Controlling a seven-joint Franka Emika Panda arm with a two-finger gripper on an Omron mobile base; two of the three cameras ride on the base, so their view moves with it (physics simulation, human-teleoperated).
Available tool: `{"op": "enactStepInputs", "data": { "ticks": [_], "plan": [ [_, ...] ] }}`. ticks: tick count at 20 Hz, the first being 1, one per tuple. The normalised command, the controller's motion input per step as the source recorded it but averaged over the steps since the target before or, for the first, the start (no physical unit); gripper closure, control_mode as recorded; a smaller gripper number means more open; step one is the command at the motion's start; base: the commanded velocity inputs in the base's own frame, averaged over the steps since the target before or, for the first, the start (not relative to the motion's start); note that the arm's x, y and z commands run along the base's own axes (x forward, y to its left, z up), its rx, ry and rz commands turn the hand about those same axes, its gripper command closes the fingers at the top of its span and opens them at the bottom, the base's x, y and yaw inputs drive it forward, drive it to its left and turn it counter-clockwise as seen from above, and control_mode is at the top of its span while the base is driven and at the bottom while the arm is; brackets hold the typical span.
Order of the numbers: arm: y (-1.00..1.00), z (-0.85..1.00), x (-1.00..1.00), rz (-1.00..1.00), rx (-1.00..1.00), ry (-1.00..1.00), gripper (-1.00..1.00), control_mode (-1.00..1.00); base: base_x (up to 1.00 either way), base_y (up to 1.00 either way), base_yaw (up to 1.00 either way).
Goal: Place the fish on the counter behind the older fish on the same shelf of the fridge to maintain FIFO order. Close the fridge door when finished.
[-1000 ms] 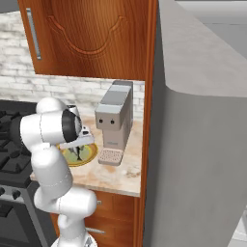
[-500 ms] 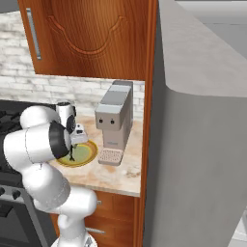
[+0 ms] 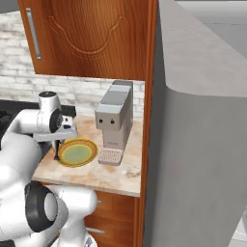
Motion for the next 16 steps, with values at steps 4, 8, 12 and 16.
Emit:
{"op": "enactStepInputs", "data": {
  "ticks": [4,8,12,16],
  "plan": [
    [-0.09,0.9,-1.0,-0.11,0.0,-0.06,1.0,-1.0,0.0,0.0,0.0],
    [-0.3,0.79,-1.0,-0.06,0.0,0.0,1.0,-1.0,0.0,0.0,0.0],
    [-0.43,0.6,-0.93,-0.06,0.0,0.0,1.0,-1.0,0.0,0.0,0.0],
    [-0.39,0.65,-0.27,-0.08,0.0,0.0,1.0,-1.0,0.0,0.0,0.0]
  ]
}}
